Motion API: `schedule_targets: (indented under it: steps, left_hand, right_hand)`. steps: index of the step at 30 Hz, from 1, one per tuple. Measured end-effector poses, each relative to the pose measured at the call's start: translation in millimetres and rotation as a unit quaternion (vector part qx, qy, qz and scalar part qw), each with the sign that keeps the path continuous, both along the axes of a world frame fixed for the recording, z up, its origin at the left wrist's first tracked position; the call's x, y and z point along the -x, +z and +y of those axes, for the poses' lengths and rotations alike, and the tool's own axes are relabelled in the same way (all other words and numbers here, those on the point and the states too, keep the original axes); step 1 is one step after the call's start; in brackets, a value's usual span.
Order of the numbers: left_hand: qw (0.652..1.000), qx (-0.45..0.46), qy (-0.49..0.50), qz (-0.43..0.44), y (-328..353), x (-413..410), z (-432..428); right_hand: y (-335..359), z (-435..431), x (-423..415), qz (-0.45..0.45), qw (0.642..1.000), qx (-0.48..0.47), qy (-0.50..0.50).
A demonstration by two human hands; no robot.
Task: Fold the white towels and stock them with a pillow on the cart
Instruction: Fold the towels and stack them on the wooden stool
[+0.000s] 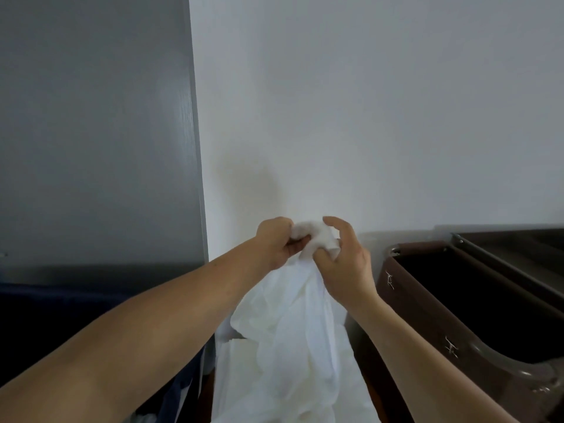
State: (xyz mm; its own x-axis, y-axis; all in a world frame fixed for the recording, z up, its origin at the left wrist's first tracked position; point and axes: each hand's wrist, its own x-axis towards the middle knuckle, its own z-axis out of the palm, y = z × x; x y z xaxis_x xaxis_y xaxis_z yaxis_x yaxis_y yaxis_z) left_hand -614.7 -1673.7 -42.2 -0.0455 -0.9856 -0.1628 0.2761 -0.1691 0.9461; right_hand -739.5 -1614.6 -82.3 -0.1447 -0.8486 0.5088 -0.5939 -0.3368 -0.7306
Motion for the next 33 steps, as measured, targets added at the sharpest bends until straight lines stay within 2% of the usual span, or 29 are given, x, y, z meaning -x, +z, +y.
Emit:
schedule_targets:
  steps: [3,5,8,10,12,13,17,18,20,23,25,27,29,31,33]
  left_hand:
    - [0.994,0.058,-0.088,-0.025,-6,2,13]
    - [0.982,0.118,-0.142,-0.046,-18,-2,14]
    - [0.921,0.288,-0.162,-0.204,-32,-8,28]
    - [0.864,0.371,-0.103,-0.324,-37,-10,33]
    - [0.822,0.402,0.003,-0.403,-38,-12,32]
    - [0.818,0.401,0.039,-0.411,-38,-13,32]
    - [0.845,0.316,0.093,-0.422,-47,-21,31]
    - [0.850,0.302,0.092,-0.421,-53,-25,31]
    - [0.857,0.289,0.058,-0.423,-65,-37,30]
    - [0.836,0.279,0.003,-0.473,-73,-60,25]
    - [0.817,0.279,0.010,-0.504,-76,-70,19]
    - [0.816,0.271,0.012,-0.510,-76,-75,10]
    - [0.819,0.269,0.021,-0.506,-70,-79,2]
    - [0.799,0.315,0.051,-0.510,-49,-80,-1]
    - [0.755,0.408,0.101,-0.504,-15,-76,0]
  right_hand:
    - [16,-2,0,-0.042,0.998,-0.017,0.050]
    - [31,-10,1,-0.067,0.996,-0.032,0.042]
    - [58,-19,5,-0.103,0.994,-0.024,0.036]
    - [79,-22,4,-0.138,0.989,-0.014,0.051]
    - [101,-26,-2,-0.164,0.984,0.001,0.074]
    - [112,-28,-5,-0.180,0.980,0.018,0.085]
    - [136,-35,-15,-0.244,0.960,0.084,0.111]
    - [132,-38,-16,-0.236,0.962,0.095,0.103]
    - [116,-44,-13,-0.166,0.980,0.098,0.055]
    - [84,-46,-1,-0.058,0.997,0.054,-0.026]
    - [66,-43,9,-0.026,0.999,0.002,-0.045]
    - [54,-40,16,-0.001,0.998,-0.044,-0.040]
    - [47,-42,28,0.032,0.996,-0.052,-0.061]
    - [51,-43,46,0.070,0.988,-0.027,-0.133]
    - [61,-39,63,0.078,0.979,0.014,-0.190]
